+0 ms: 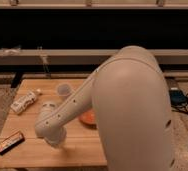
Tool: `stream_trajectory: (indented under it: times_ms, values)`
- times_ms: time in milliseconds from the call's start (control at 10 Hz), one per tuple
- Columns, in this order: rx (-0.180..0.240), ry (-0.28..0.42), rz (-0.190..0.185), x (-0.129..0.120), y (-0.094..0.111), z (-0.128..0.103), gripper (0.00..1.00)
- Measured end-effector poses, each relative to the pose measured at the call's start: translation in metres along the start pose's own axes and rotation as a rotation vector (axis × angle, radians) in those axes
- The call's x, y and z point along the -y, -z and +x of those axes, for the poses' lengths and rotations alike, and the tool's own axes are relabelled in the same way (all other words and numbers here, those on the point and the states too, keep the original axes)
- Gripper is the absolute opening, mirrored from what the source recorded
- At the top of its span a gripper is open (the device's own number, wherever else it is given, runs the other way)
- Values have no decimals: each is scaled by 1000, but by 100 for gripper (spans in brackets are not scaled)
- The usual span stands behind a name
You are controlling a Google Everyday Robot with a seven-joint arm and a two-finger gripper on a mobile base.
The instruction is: Drag the pepper across the table
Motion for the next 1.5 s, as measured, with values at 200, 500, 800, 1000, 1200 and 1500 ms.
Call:
stream_trajectory:
  times_ms: [200,500,800,1000,1200,1500]
  values:
    - [17,9,-18,7,1,5,22]
    - [50,-13,-23,27,7,16,53]
    - [71,-46,-33,49,12,27,79]
    - [78,-52,-42,53,14,31,80]
    - [79,-50,-43,52,14,30,80]
    - [78,-51,-42,53,14,30,80]
